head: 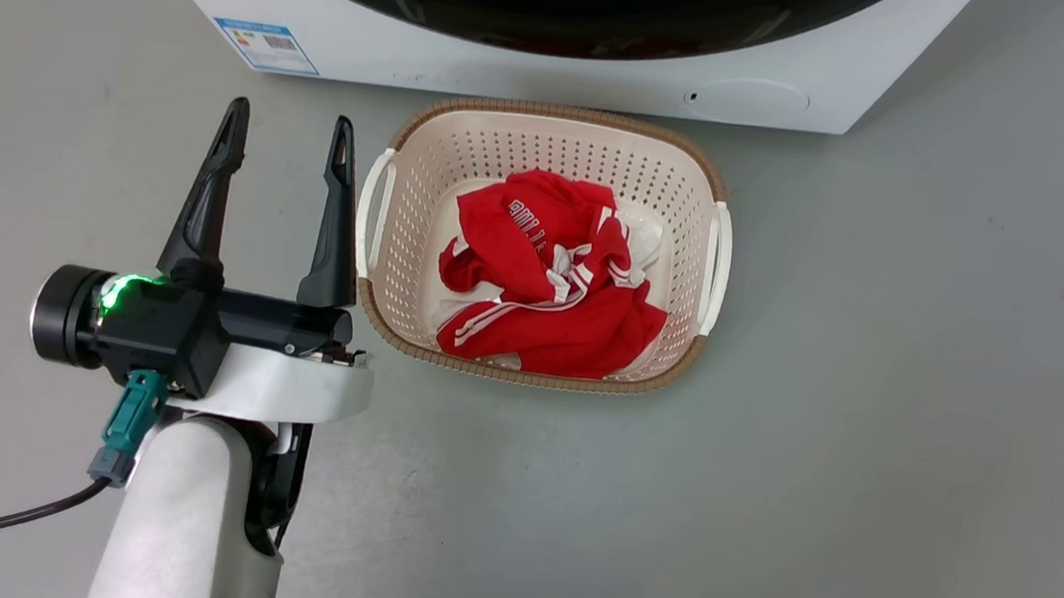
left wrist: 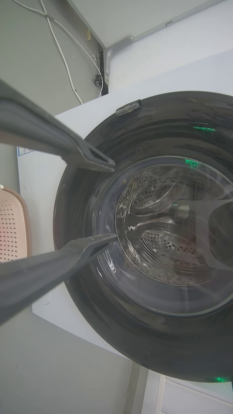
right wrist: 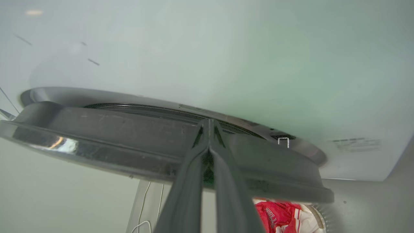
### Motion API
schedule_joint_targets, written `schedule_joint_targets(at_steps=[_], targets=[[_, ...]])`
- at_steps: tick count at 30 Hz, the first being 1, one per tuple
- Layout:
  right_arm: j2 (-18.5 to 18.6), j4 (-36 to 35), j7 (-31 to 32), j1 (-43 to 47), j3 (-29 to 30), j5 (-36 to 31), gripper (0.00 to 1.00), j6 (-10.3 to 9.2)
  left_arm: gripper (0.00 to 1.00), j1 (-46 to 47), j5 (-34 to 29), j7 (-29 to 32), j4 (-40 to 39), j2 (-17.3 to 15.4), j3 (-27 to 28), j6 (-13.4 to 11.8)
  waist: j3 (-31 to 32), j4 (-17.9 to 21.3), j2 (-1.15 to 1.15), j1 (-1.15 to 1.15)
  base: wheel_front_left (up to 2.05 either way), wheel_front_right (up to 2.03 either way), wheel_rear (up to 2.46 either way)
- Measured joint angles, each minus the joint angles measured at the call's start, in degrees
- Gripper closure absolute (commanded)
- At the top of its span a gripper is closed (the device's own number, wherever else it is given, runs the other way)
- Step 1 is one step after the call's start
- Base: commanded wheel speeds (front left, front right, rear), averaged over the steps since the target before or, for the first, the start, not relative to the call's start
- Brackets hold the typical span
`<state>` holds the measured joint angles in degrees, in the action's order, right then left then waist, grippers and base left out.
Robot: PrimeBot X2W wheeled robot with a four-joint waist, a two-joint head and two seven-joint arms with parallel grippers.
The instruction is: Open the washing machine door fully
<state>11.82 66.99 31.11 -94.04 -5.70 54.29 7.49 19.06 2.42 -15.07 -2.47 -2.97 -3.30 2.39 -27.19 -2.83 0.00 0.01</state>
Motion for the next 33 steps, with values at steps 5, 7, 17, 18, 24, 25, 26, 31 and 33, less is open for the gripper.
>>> schedule_joint_targets(at_steps=[5,7,17,18,24,25,26,31,33], targets=[[-0.7,2.4,0.3,-2.0,1.8,-0.2,1.00,-0.01,0.00,0.7,-0.2,0.0,-0.2,0.0,-0.3,0.1,-1.5,-0.2,0.00,0.00,0.00,0.00,0.00],[-1.2,3.0,0.9,-2.5,2.4,0.1,1.00,-0.01,0.00,1.0,-0.2,0.0,-0.1,0.0,-0.3,0.1,-1.8,-0.1,0.00,0.00,0.00,0.00,0.00],[-2.6,1.7,8.1,-2.2,3.9,2.1,1.00,0.00,0.00,1.4,-0.2,0.0,0.4,0.0,-0.5,0.1,-1.4,0.3,0.00,0.00,0.00,0.00,0.00],[-2.7,1.1,9.0,-1.7,3.9,2.3,1.00,0.00,0.00,1.4,-0.2,0.0,0.6,0.0,-0.5,0.1,-1.2,0.4,0.00,0.00,0.00,0.00,0.00],[-3.2,-2.7,14.6,3.3,4.7,4.3,1.00,0.00,0.00,1.4,-0.2,0.0,1.4,0.0,-0.4,-0.1,0.6,0.6,0.00,0.00,0.00,0.00,0.00],[-3.3,-3.4,15.5,4.3,4.9,4.5,1.00,-0.01,0.00,1.3,-0.2,0.0,1.6,0.0,-0.5,-0.1,1.1,0.6,0.00,0.00,0.00,0.00,0.00],[-3.4,-4.0,16.4,5.3,5.2,4.9,1.00,-0.01,0.00,1.1,-0.2,0.0,1.7,0.0,-0.4,-0.1,1.6,0.6,0.00,0.00,0.00,0.00,0.00],[-4.0,-7.1,21.5,10.5,6.2,6.7,1.00,-0.01,0.00,-0.5,-0.1,0.0,2.5,0.1,-0.7,-0.2,4.7,0.5,0.00,0.00,0.00,0.00,0.00],[-4.4,-8.5,23.4,12.8,6.4,7.2,1.00,0.00,0.00,-1.4,-0.1,0.0,2.8,0.1,-0.9,-0.3,6.1,0.4,0.00,0.00,0.00,0.00,0.00]])
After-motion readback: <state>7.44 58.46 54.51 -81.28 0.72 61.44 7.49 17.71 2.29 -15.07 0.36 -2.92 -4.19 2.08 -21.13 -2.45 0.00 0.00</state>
